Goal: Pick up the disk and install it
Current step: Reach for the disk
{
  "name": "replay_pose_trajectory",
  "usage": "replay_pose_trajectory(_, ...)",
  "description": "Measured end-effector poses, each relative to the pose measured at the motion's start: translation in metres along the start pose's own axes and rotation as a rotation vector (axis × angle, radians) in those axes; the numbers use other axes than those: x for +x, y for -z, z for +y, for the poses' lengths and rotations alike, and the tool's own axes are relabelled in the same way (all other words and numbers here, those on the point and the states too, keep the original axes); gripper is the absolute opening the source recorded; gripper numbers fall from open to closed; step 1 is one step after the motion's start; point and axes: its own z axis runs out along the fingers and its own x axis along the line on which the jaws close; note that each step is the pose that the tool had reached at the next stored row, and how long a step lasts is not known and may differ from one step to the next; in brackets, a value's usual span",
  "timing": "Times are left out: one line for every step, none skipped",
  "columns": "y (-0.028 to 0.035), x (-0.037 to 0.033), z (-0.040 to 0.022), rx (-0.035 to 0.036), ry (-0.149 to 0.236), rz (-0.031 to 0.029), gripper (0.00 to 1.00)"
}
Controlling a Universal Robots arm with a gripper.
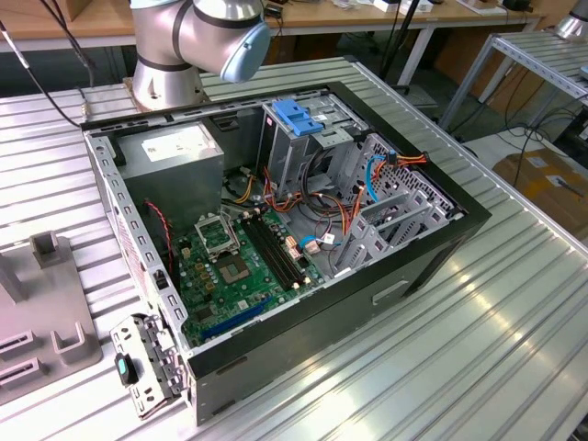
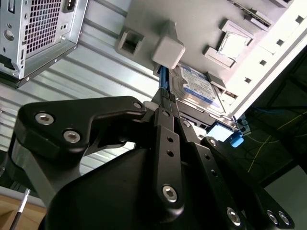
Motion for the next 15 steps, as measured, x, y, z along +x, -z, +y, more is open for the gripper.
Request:
replay_pose_trajectory(0.0, 0.0006, 0.0005, 0.0, 0.0, 0.0, 0.11)
replay_pose_trajectory(0.0, 0.0016, 0.0013, 0.0, 0.0, 0.0, 0.11)
replay_pose_trajectory(0.0, 0.0025, 0.002, 0.0, 0.0, 0.0, 0.11)
replay_pose_trajectory(-0.0001, 0.0034, 0.0029, -0.0001, 0.0, -0.0001, 0.11)
replay_pose_trajectory(-0.0001, 0.0038, 0.0035, -0.0001, 0.0, 0.0, 0.11)
replay_pose_trajectory(-0.0001, 0.0042, 0.0041, 0.0, 0.0, 0.0, 0.11)
replay_pose_trajectory(-0.0001, 0.0052, 0.0054, 0.0001, 0.0, 0.0, 0.11)
replay_pose_trajectory(-0.0002, 0.0057, 0.0064, 0.0, 0.0, 0.0, 0.11)
replay_pose_trajectory(-0.0002, 0.006, 0.0068, 0.0, 0.0, 0.0, 0.11)
replay_pose_trajectory(-0.0002, 0.0062, 0.0071, -0.0001, 0.0, 0.0, 0.11)
replay_pose_trajectory(-0.0002, 0.0066, 0.008, 0.0, 0.0, 0.0, 0.11)
replay_pose_trajectory(-0.0003, 0.0073, 0.0093, 0.0, 0.0, 0.0, 0.11)
replay_pose_trajectory(-0.0003, 0.0076, 0.0099, 0.0, 0.0, 0.0, 0.11)
replay_pose_trajectory(-0.0003, 0.008, 0.0106, 0.0, 0.0, 0.0, 0.11)
replay_pose_trajectory(-0.0003, 0.0083, 0.0112, 0.0, 0.0, 0.0, 0.11)
